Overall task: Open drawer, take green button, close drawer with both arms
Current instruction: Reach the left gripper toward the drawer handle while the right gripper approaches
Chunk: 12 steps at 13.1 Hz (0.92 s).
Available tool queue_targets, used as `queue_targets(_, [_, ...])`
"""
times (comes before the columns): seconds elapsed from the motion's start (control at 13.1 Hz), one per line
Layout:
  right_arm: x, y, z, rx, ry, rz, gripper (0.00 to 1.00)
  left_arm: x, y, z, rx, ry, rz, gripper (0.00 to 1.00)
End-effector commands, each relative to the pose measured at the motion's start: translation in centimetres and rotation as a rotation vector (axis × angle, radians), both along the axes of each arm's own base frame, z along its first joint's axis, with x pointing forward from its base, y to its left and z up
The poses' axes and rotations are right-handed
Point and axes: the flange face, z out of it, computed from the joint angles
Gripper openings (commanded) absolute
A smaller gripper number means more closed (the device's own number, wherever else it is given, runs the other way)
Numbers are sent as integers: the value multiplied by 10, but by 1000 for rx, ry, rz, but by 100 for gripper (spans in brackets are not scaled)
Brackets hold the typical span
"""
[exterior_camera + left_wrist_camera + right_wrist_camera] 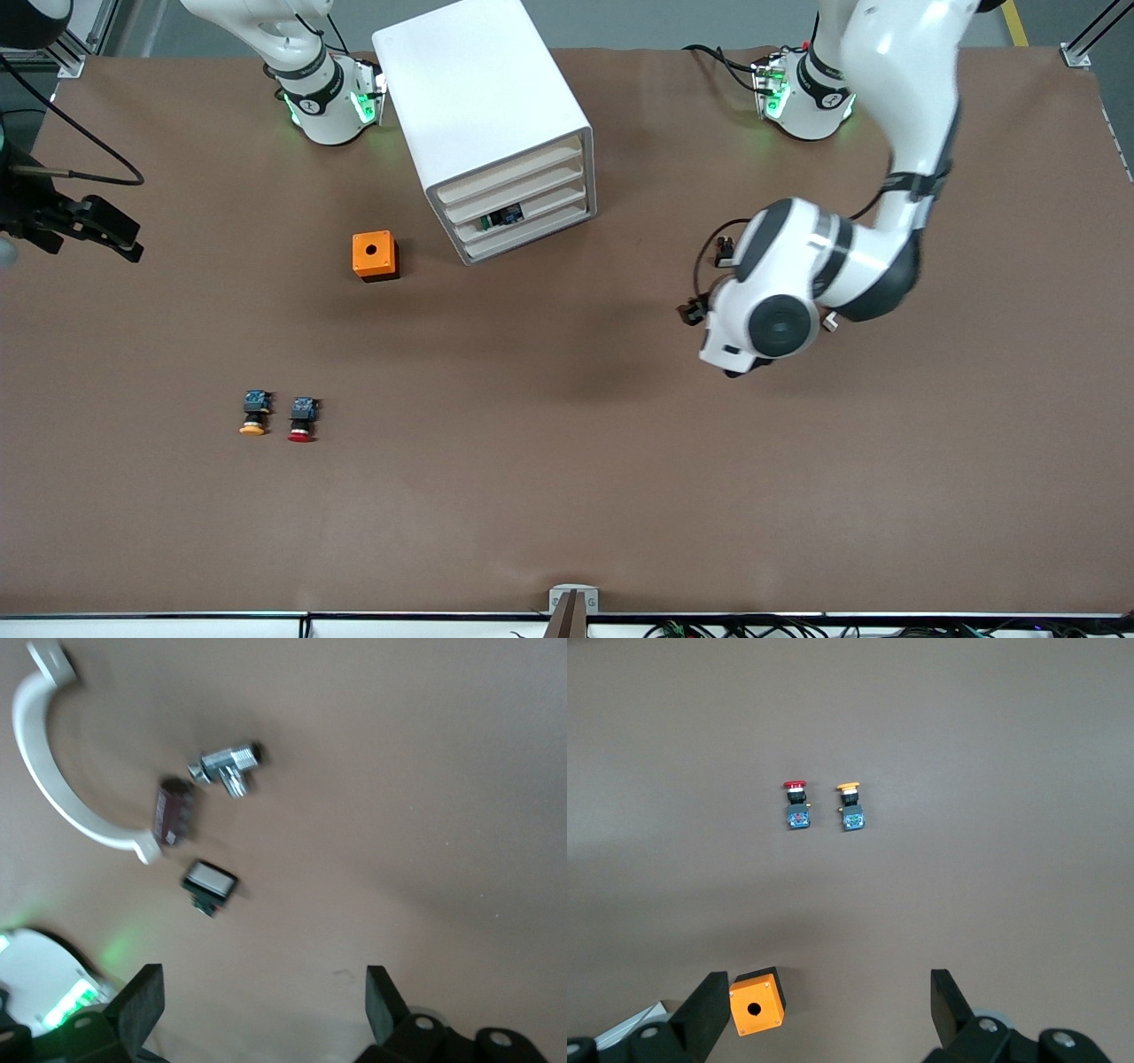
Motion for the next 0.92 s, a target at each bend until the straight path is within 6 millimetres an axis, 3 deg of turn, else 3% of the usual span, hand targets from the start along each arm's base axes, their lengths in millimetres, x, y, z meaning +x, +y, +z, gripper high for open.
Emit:
queue_targets(0.0, [7,14,-13,18,20,-64,100,-8,-26,-25,43,55,101,100])
queue_targets(0.15, [10,38,-21,25,33,-104,100,-16,-37,-51,40,144,220,100])
queue_targets(0.46, [20,66,-51,55,93,-169,100,-30,-58,-100,118,301,535,100])
queue_targets(0.61, [26,79,-70,114,140,-258,100,-46,-79,-119,212,341,640,100])
queue_targets(0.84, [23,121,-90,100,194,-317,100,-57,-92,-134,292,467,826,99])
